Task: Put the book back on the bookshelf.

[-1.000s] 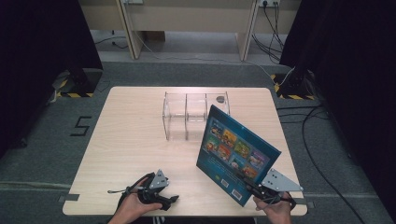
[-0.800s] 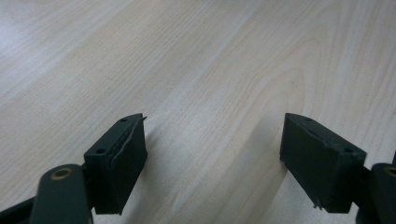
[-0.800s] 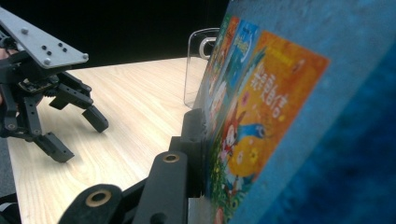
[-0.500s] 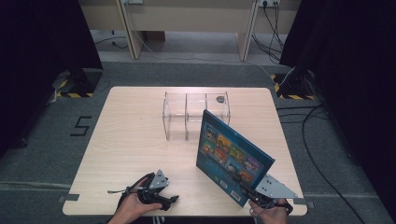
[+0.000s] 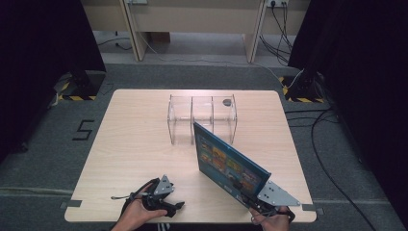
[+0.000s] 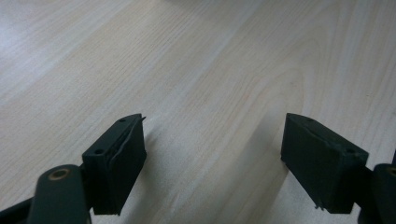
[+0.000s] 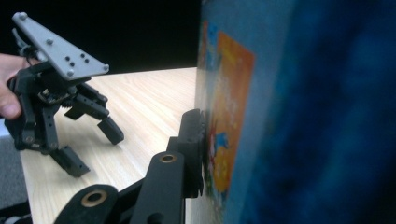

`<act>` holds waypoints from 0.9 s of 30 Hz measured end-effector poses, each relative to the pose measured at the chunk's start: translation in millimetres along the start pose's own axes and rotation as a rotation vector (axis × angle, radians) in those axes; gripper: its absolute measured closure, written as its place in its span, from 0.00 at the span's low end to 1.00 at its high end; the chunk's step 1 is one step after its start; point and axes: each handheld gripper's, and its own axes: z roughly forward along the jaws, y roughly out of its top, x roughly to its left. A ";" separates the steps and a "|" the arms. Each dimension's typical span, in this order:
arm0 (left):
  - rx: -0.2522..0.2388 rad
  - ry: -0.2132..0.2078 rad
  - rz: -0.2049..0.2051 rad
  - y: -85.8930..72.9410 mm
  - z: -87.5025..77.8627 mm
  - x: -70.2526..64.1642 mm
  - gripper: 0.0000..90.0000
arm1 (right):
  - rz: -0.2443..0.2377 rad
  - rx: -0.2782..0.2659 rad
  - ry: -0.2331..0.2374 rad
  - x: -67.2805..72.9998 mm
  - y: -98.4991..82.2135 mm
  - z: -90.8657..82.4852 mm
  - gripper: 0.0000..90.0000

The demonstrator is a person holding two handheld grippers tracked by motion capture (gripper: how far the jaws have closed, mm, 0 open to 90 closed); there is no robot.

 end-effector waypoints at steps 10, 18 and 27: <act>-0.002 0.000 0.001 0.1 0.5 -0.4 0.23 | 0.120 -0.009 -0.026 2.0 -0.6 15.3 0.73; -0.003 0.001 0.003 0.2 0.7 -0.5 0.23 | 0.126 -0.039 0.019 3.4 2.1 22.0 0.87; -0.004 -0.006 0.005 0.4 0.9 -1.2 0.23 | 0.126 -0.095 -0.009 -8.8 10.2 13.5 0.91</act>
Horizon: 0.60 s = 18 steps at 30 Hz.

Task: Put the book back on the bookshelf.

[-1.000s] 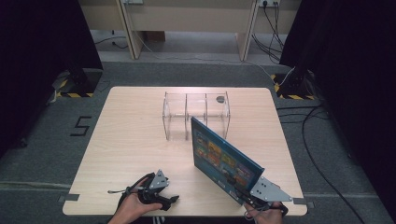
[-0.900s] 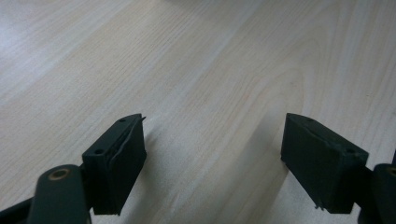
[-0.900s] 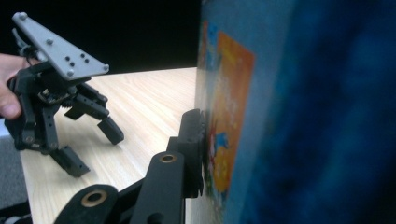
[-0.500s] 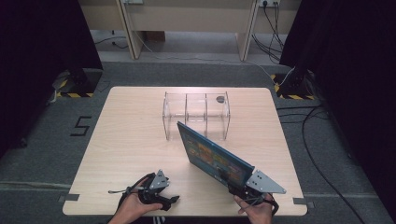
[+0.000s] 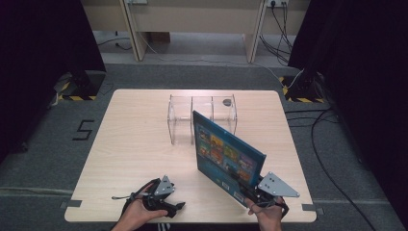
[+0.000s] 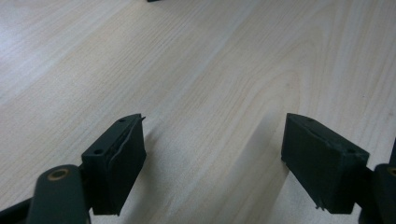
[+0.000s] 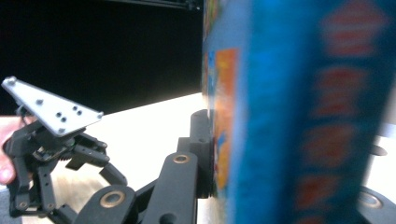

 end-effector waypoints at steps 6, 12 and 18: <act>0.000 0.001 0.001 0.0 0.0 0.0 0.23 | 0.000 0.006 -0.051 -8.3 5.4 -7.3 0.91; 0.000 0.000 0.001 0.0 0.0 0.0 0.23 | 0.043 0.009 -0.089 -15.9 7.1 -13.5 0.92; -0.003 -0.004 0.006 0.2 0.4 0.4 0.23 | 0.032 -0.001 -0.121 -24.0 14.0 -19.9 0.92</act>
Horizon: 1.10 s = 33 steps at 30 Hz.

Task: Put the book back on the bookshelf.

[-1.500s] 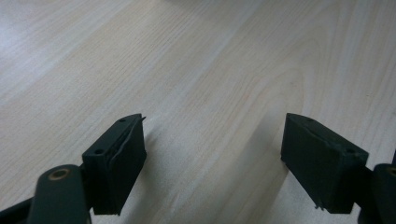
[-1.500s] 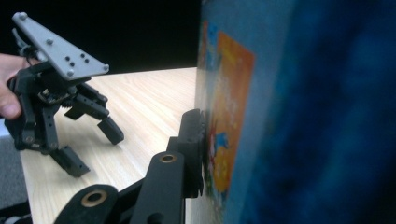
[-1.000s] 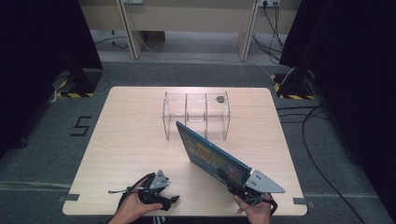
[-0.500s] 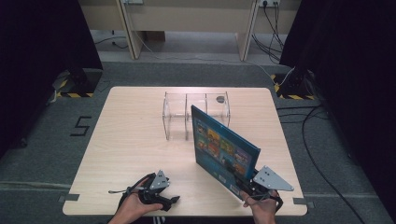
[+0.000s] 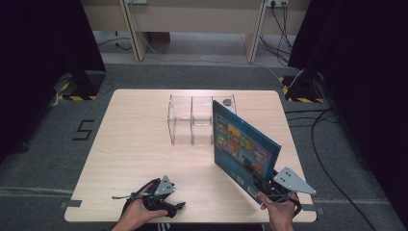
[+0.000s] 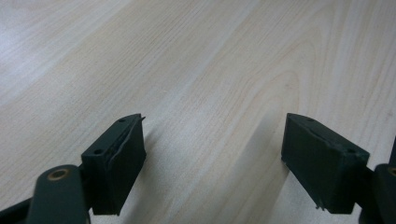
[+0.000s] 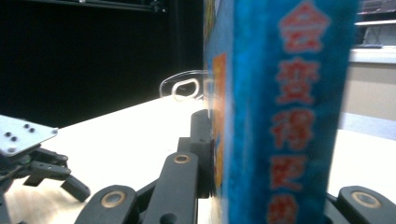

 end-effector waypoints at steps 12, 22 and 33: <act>-0.004 -0.008 0.005 -0.1 2.1 -1.2 0.18 | -0.004 -0.041 -0.089 -24.2 15.5 1.6 0.92; -0.011 -0.014 0.013 -0.7 3.2 -0.9 0.15 | 0.018 -0.049 -0.130 -31.0 22.4 22.2 0.91; -0.028 -0.014 0.012 -2.0 4.9 -1.1 0.12 | 0.039 -0.052 -0.175 -34.6 24.4 56.4 0.91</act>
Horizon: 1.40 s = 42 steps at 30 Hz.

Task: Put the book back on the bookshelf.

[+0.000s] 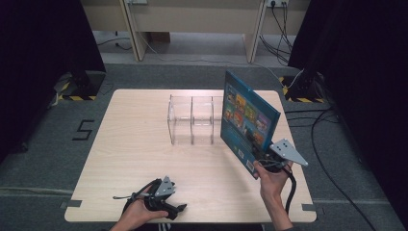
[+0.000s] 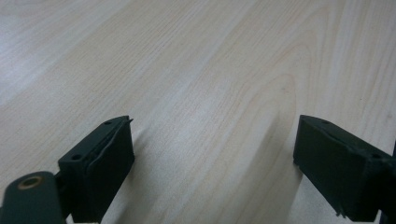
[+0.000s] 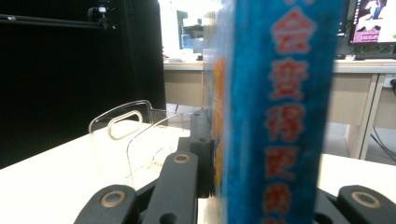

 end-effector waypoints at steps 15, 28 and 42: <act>-0.014 -0.002 0.002 -1.5 0.8 0.4 0.11 | 0.006 -0.009 -0.045 -1.0 -0.2 50.6 0.91; -0.017 0.001 0.000 -1.5 1.3 -0.2 0.10 | -0.029 -0.017 -0.110 1.5 -5.3 72.1 0.91; -0.018 -0.001 0.001 -1.8 1.1 -0.7 0.10 | -0.021 -0.032 -0.162 0.4 -17.1 92.6 0.91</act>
